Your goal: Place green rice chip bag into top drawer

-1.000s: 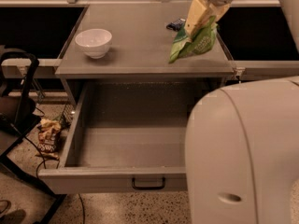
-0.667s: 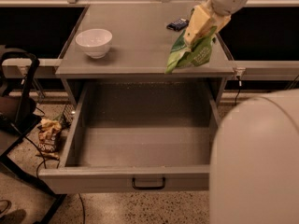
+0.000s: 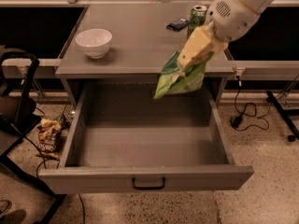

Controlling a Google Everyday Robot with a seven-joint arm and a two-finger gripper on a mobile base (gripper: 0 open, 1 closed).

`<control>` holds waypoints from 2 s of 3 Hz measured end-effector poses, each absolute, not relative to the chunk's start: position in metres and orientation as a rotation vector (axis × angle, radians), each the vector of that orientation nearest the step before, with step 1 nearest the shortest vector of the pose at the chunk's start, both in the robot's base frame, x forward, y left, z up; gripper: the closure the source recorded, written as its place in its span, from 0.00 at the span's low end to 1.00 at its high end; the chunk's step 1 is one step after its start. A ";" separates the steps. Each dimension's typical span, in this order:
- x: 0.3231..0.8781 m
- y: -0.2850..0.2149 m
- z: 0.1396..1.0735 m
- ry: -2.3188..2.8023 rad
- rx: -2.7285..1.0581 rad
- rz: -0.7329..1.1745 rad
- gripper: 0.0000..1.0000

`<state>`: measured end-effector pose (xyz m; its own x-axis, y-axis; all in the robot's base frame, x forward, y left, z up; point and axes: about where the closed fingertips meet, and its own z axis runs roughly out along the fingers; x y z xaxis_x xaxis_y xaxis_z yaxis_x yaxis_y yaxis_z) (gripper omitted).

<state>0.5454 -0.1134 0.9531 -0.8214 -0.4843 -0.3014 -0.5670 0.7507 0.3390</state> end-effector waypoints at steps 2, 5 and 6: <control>0.513 -0.059 0.853 2.683 -0.840 0.711 1.00; 0.573 -0.060 0.705 2.746 -0.592 0.332 0.50; 0.571 -0.059 0.704 2.750 -0.599 0.335 0.27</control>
Offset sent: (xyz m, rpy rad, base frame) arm 0.0366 0.0777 -0.2465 0.1088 -0.2387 -0.2715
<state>0.5712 -0.0594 0.7043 -0.8661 -0.3645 -0.3420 -0.4360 0.8856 0.1601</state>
